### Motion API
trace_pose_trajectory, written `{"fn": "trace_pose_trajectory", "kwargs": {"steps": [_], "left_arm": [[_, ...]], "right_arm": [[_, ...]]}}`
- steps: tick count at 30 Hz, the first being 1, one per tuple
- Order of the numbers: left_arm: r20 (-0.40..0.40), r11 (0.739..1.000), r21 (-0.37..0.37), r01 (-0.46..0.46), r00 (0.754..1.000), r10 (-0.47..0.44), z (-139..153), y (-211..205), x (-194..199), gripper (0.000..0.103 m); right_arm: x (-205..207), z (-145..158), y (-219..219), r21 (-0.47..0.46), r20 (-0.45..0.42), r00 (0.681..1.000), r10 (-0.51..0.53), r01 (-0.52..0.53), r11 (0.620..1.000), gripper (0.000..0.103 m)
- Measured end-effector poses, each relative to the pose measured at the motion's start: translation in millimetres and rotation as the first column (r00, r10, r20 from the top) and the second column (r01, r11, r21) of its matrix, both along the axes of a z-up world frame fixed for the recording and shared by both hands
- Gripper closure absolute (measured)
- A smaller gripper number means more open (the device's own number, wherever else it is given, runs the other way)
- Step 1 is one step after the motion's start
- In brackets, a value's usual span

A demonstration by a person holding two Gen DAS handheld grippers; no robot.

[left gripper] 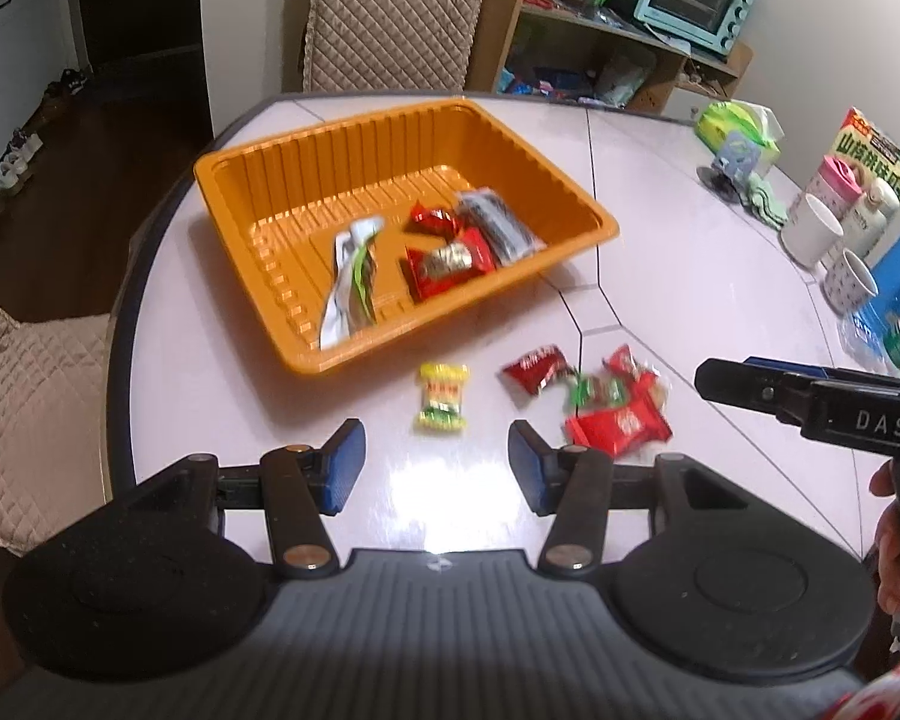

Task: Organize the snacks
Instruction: 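Withdraw both grippers from the tray back toward the remaining snacks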

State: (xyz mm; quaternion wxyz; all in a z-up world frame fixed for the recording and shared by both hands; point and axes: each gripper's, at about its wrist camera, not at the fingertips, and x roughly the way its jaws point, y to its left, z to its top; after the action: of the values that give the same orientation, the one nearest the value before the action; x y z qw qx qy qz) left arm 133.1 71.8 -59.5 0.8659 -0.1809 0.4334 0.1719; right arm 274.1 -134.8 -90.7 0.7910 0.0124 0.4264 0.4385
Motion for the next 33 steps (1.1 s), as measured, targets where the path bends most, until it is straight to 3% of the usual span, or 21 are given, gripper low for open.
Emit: {"fn": "trace_pose_trajectory", "kwargs": {"steps": [19, 33], "left_arm": [[-0.041, 0.999, 0.025, 0.031, 0.999, -0.03, -23.1, -17.4, -15.9, 0.054], [-0.054, 0.998, 0.031, 0.047, 0.998, -0.046, -31.8, -12.1, -9.2, 0.054]], "right_arm": [[-21.4, -34.2, -12.4, -0.097, -0.048, 0.999, -0.015, 0.01, 0.995, 0.033], [-12.1, -45.3, -9.5, -0.099, -0.064, 0.995, -0.072, 0.065, 0.993, 0.033]]}}
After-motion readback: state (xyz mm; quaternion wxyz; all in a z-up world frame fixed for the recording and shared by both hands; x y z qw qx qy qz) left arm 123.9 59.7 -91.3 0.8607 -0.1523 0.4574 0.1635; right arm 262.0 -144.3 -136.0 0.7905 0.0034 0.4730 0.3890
